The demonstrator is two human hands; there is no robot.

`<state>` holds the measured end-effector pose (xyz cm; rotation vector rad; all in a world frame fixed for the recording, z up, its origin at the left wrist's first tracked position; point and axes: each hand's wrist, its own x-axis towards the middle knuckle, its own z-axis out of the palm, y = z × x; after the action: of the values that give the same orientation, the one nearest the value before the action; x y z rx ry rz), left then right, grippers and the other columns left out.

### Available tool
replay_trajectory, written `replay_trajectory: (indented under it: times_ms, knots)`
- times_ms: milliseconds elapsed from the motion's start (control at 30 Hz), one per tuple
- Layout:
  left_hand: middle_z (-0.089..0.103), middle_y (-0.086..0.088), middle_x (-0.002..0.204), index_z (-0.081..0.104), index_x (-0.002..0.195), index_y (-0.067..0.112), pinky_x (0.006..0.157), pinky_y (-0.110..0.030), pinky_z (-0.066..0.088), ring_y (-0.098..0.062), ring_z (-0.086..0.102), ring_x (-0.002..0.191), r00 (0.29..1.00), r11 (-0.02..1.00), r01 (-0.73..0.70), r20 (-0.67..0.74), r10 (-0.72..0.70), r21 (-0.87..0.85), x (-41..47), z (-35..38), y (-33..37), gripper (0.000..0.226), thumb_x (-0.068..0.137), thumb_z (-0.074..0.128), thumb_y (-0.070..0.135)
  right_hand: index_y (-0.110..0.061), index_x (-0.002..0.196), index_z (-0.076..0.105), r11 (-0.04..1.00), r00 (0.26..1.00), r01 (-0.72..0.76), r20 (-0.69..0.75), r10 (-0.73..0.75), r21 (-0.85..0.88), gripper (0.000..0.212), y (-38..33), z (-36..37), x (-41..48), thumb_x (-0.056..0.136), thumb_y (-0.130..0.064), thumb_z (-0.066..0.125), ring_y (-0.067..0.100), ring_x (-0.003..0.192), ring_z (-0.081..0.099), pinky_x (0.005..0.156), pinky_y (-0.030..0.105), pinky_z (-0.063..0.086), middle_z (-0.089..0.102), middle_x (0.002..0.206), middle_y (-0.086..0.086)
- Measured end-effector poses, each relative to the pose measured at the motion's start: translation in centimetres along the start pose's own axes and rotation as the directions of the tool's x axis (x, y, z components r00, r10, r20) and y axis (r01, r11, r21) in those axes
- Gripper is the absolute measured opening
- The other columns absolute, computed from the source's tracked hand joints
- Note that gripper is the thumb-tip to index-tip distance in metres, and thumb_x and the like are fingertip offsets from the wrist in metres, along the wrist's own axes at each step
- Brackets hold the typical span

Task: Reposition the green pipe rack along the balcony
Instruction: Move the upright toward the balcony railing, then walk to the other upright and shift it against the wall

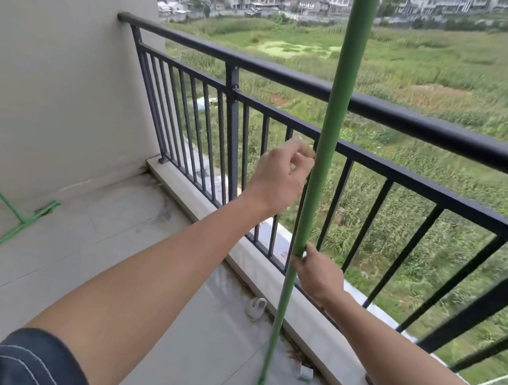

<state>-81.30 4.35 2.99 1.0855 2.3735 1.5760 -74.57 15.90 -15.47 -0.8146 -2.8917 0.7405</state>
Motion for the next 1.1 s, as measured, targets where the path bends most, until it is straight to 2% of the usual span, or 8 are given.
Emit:
replay_trajectory:
  times_ms: [133,233,400,500,600,800,900,1100]
  knots:
    - [0.071,-0.016,0.086,0.062,0.100,0.006,0.060,-0.017,0.051,-0.020,0.069,0.073,0.987,0.989,0.143,0.074,-0.141,-0.026,-8.5,-5.0,-4.5,0.019,0.091,0.053,0.020,-0.019,0.107,0.065,0.999,0.990,-0.008,0.137,0.014,-0.043,0.023,-0.7,1.6,-5.0,0.094,-0.033,0.052,0.021,0.075,0.063,0.058,0.030,0.050,0.073,0.098,0.003]
    - [0.071,-0.009,0.080,0.062,0.090,0.018,0.059,-0.018,0.047,-0.017,0.068,0.072,0.947,0.946,0.319,0.045,-0.317,-0.059,-17.4,-10.0,-9.8,0.008,0.090,0.055,0.021,-0.025,0.089,0.068,0.994,0.960,-0.006,0.280,-0.024,0.106,0.009,-2.1,4.6,-10.9,0.090,-0.032,0.062,0.019,0.077,0.070,0.071,0.037,0.058,0.074,0.088,0.000]
    - [0.073,-0.008,0.082,0.064,0.093,0.016,0.068,-0.033,0.051,-0.016,0.071,0.072,0.767,0.764,0.630,-0.047,-0.640,-0.140,-33.0,-18.2,-17.0,0.010,0.090,0.056,0.021,-0.017,0.088,0.070,0.919,0.906,-0.106,0.418,-0.069,0.380,0.008,-6.7,9.6,-18.8,0.091,-0.021,0.064,0.014,0.067,0.075,0.054,0.026,0.054,0.077,0.084,0.005]
    - [0.075,-0.008,0.078,0.064,0.096,0.015,0.066,-0.033,0.052,-0.023,0.073,0.076,0.620,0.638,0.729,-0.158,-0.769,-0.248,-41.4,-21.9,-19.3,0.013,0.088,0.059,0.023,-0.015,0.091,0.069,0.862,0.886,-0.167,0.457,-0.082,0.479,0.009,-10.1,11.5,-21.8,0.093,-0.015,0.061,0.017,0.070,0.076,0.059,0.035,0.051,0.078,0.085,0.006]
    - [0.074,-0.012,0.076,0.065,0.095,0.011,0.063,-0.035,0.049,-0.031,0.071,0.073,0.468,0.544,0.751,-0.279,-0.838,-0.374,-48.1,-24.6,-20.3,0.009,0.089,0.059,0.015,-0.013,0.093,0.071,0.807,0.883,-0.229,0.465,-0.063,0.544,0.010,-13.0,12.8,-23.0,0.093,-0.013,0.062,0.019,0.069,0.075,0.061,0.037,0.049,0.079,0.083,0.007]
    - [0.072,-0.005,0.057,0.063,0.089,0.004,0.062,-0.033,0.045,-0.027,0.066,0.060,0.174,0.411,0.691,-0.415,-0.893,-0.594,-55.0,-28.8,-21.5,0.010,0.089,0.054,0.000,-0.010,0.092,0.072,0.799,0.885,-0.206,0.455,-0.094,0.565,0.010,-18.7,15.7,-21.1,0.091,-0.007,0.062,0.025,0.069,0.076,0.058,0.035,0.051,0.080,0.080,0.008]
    - [0.073,-0.008,0.057,0.063,0.089,0.003,0.062,-0.035,0.046,-0.022,0.069,0.052,0.097,0.375,0.660,-0.421,-0.902,-0.651,-55.2,-30.8,-23.2,0.010,0.088,0.055,-0.001,-0.009,0.092,0.072,0.803,0.869,-0.172,0.472,-0.150,0.571,0.011,-22.8,17.6,-18.0,0.091,-0.005,0.062,0.027,0.070,0.076,0.059,0.035,0.051,0.080,0.081,0.008]
    - [0.071,-0.012,0.059,0.063,0.091,0.002,0.062,-0.036,0.044,-0.034,0.065,0.068,0.015,0.396,0.589,-0.481,-0.877,-0.704,-49.7,-38.1,-28.4,0.010,0.088,0.054,-0.003,-0.009,0.091,0.072,0.792,0.847,-0.089,0.465,-0.259,0.604,0.011,-33.3,22.3,-8.6,0.090,-0.004,0.063,0.024,0.069,0.076,0.060,0.036,0.053,0.080,0.078,0.005]
